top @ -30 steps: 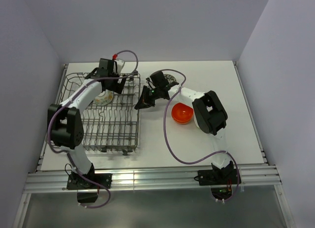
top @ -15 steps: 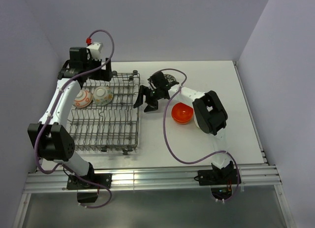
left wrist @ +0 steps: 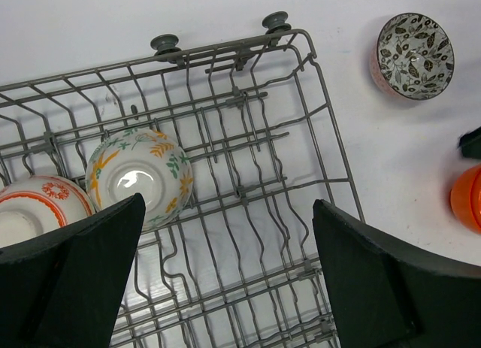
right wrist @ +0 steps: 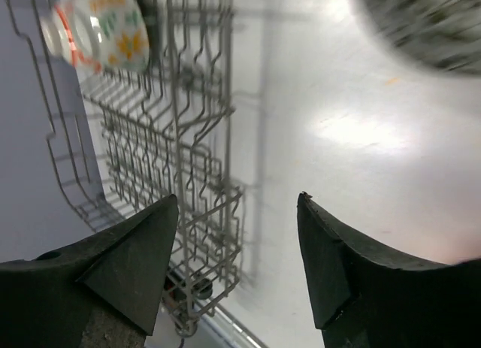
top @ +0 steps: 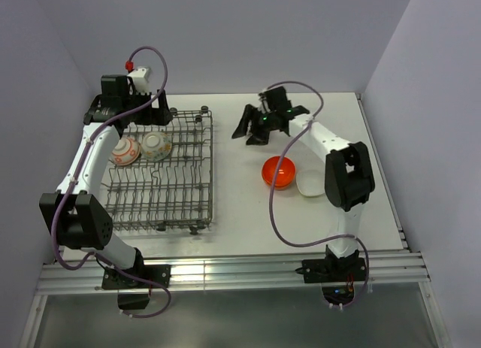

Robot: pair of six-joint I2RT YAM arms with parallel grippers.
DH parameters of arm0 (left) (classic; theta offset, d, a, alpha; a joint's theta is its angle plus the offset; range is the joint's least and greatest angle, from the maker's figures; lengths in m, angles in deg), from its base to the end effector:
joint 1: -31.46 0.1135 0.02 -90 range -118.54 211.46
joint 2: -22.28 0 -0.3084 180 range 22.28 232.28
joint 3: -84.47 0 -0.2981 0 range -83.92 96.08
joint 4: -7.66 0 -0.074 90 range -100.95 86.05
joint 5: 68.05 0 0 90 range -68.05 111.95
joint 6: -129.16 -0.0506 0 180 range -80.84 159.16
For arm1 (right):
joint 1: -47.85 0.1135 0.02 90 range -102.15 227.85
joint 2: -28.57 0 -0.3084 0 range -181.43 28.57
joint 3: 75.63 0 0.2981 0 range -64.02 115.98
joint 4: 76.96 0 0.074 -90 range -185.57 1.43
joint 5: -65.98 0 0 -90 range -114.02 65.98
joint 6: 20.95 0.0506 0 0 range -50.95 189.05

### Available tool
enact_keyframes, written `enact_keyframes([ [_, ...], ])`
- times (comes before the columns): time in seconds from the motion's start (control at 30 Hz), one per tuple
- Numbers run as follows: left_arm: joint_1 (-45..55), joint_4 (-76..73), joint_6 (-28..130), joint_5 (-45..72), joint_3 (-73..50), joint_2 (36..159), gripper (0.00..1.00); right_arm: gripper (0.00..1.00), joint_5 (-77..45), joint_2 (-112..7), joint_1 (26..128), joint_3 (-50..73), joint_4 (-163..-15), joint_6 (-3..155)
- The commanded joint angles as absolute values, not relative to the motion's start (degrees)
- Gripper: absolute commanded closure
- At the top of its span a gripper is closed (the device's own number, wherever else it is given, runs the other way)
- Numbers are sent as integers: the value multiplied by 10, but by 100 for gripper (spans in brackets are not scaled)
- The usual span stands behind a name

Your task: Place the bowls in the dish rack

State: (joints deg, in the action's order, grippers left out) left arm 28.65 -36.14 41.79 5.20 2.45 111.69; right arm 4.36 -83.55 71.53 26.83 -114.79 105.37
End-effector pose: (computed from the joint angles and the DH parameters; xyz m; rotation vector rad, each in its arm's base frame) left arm 0.4104 -0.0347 0.3957 0.1692 2.1733 -0.3731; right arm 0.4575 0.2269 0.2618 0.0313 2.5512 1.0499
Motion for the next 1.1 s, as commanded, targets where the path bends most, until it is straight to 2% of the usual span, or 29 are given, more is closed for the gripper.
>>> enact_keyframes([
  [0.0,286,-335,435,32,19,1087,1,29,35,-797,640,288,-1146,1018],
  [0.17,286,-324,446,16,8,1079,1,31,-34,-836,596,351,-1185,963],
  [0.33,286,-303,471,5,-11,1074,0,31,-77,-910,594,463,-1235,922],
  [0.53,290,-305,484,-10,-17,1069,0,32,-135,-980,594,523,-1237,901],
  [0.8,294,-299,493,-18,-28,1062,0,35,-130,-1023,595,519,-1229,879],
  [1.07,310,-295,515,-47,-46,1067,1,43,-95,-1049,596,505,-1218,894],
])
